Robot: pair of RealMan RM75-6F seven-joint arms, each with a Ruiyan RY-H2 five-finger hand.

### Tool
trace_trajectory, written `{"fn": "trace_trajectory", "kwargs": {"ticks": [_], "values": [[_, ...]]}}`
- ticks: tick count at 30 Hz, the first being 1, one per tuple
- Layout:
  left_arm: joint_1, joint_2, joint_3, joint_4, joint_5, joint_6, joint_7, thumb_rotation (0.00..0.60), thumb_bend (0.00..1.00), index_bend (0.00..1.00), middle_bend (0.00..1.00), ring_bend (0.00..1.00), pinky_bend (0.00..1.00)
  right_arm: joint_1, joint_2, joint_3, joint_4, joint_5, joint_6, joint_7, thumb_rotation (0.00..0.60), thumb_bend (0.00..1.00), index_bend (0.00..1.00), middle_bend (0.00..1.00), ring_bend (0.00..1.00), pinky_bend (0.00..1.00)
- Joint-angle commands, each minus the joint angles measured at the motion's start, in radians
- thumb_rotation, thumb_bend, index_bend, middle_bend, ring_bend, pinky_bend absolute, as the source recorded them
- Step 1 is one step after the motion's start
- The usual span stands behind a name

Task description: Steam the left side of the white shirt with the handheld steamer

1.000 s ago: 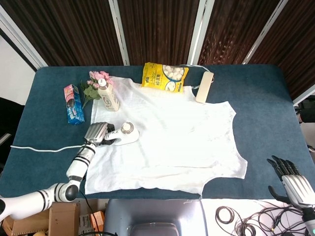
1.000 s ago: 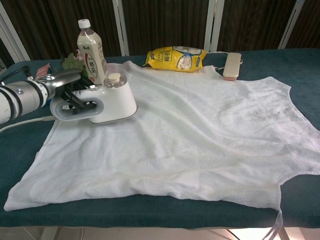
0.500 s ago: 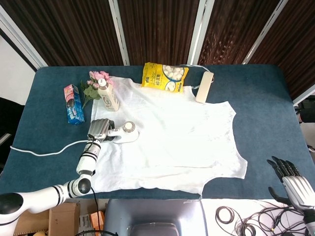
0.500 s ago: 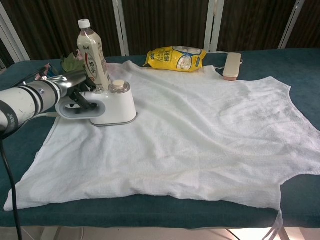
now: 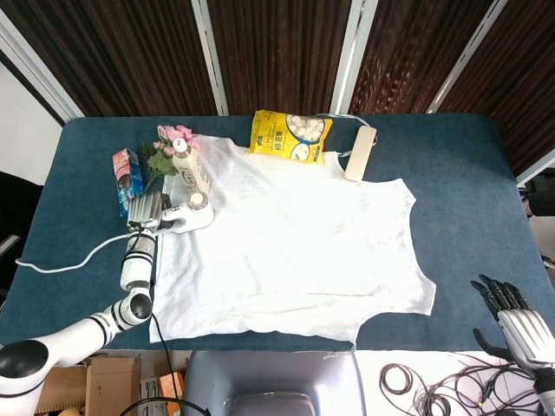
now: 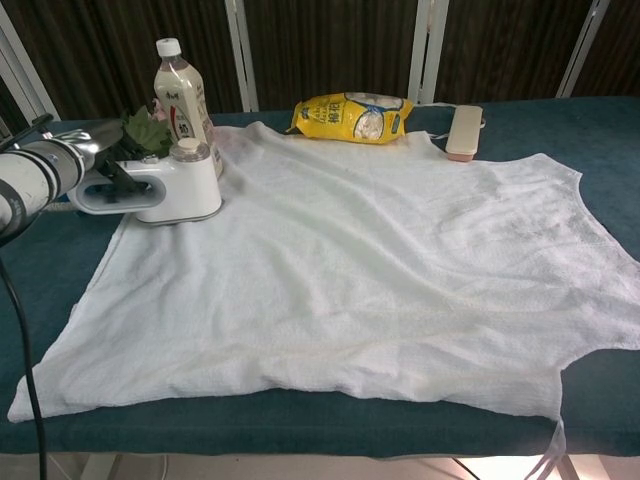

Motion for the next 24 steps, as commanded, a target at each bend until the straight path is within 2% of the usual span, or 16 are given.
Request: {"fn": "trace_trajectory", "kwargs": {"ticks": [1, 11, 17, 24], "values": [[0.026, 0.029, 0.007, -0.079, 0.031, -0.007, -0.018, 0.6, 0.56, 0.67, 0.77, 0.79, 0.65, -0.001, 0.0, 0.001, 0.0, 0.001, 0.002, 0.0, 0.6, 0.36, 0.0, 0.0, 0.0, 0.0], [0.094, 0.137, 0.052, -0.382, 0.084, -0.004, -0.042, 0.6, 0.56, 0.67, 0.77, 0.79, 0.65, -0.004, -0.002, 0.0, 0.0, -0.003, 0.008, -0.007, 0.6, 0.36, 0.0, 0.0, 0.0, 0.0], [0.125, 0.217, 0.107, -0.597, 0.086, -0.019, -0.039, 0.6, 0.56, 0.67, 0.77, 0.79, 0.65, 0.0, -0.006, 0.002, -0.002, 0.006, -0.003, -0.018, 0.6, 0.36, 0.0, 0.0, 0.0, 0.0], [0.128, 0.235, 0.134, -0.708, 0.121, 0.005, -0.045, 0.6, 0.56, 0.67, 0.77, 0.79, 0.65, 0.002, -0.008, -0.001, -0.006, 0.002, -0.005, -0.026, 0.6, 0.36, 0.0, 0.0, 0.0, 0.0]]}}
